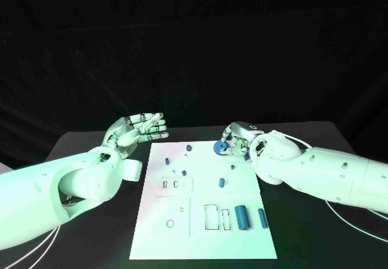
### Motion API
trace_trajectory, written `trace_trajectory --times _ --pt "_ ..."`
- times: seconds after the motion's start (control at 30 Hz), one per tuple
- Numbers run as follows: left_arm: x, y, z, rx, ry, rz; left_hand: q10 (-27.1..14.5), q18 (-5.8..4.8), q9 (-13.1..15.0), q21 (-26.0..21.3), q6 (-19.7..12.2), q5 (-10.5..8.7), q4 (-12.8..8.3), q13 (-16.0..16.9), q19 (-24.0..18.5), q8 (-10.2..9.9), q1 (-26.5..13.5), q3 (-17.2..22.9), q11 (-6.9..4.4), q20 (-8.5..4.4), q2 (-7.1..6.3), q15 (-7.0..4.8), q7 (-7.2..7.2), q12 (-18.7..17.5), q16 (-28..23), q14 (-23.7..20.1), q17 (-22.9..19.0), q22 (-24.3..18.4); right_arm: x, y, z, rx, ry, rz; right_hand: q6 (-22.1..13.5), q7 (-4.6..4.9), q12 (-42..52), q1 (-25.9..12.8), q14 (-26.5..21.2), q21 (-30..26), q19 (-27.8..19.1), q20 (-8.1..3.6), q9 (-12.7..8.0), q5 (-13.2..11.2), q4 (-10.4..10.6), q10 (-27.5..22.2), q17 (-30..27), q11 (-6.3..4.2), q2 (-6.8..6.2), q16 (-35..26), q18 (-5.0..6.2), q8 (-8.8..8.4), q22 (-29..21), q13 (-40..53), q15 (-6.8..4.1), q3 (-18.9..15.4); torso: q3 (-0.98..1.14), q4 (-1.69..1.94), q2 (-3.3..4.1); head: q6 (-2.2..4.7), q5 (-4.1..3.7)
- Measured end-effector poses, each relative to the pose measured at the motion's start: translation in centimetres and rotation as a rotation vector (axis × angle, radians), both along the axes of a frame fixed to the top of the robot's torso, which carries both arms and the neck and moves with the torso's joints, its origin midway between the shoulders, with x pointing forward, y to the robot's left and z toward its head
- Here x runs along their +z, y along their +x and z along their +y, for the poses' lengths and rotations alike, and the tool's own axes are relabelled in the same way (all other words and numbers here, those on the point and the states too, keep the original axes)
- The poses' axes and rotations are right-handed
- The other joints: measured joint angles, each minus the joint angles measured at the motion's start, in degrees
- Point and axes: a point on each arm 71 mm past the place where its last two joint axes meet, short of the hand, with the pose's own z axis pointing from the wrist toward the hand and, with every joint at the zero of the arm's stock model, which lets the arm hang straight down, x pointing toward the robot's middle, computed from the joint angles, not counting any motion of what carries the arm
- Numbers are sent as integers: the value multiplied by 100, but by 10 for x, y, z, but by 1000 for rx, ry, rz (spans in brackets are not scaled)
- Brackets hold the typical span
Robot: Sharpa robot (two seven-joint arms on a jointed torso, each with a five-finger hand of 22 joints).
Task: Assemble the parts on the task board
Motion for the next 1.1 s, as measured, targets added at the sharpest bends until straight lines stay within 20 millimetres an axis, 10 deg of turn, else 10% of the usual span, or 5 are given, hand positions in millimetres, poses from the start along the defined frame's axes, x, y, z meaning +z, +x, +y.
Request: trace_trajectory --times 0.5,1.1 --pt "0 0 -4 -14 -5 1 0 0 0 0 0 0 -16 0 0 0 0 16 0 0 0 0 0 0 0 0 -1 1 6 -27 72 186 -48 -157 0 0 22 -16 0 39 0 1 -2 22 8 21 -1 -20 -16 23 1 -4 4 -1 0 24 -10 9 4 8 59" --pt "-1 2 -9 -28 -10 2 0 0 0 0 0 0 -16 0 0 0 0 16 0 0 0 0 0 0 0 0 -2 1 -22 -26 108 221 -85 -154 -3 2 22 -16 0 39 0 1 -28 20 -14 20 3 -20 -17 23 1 -37 3 -2 1 47 -10 23 20 -28 121"
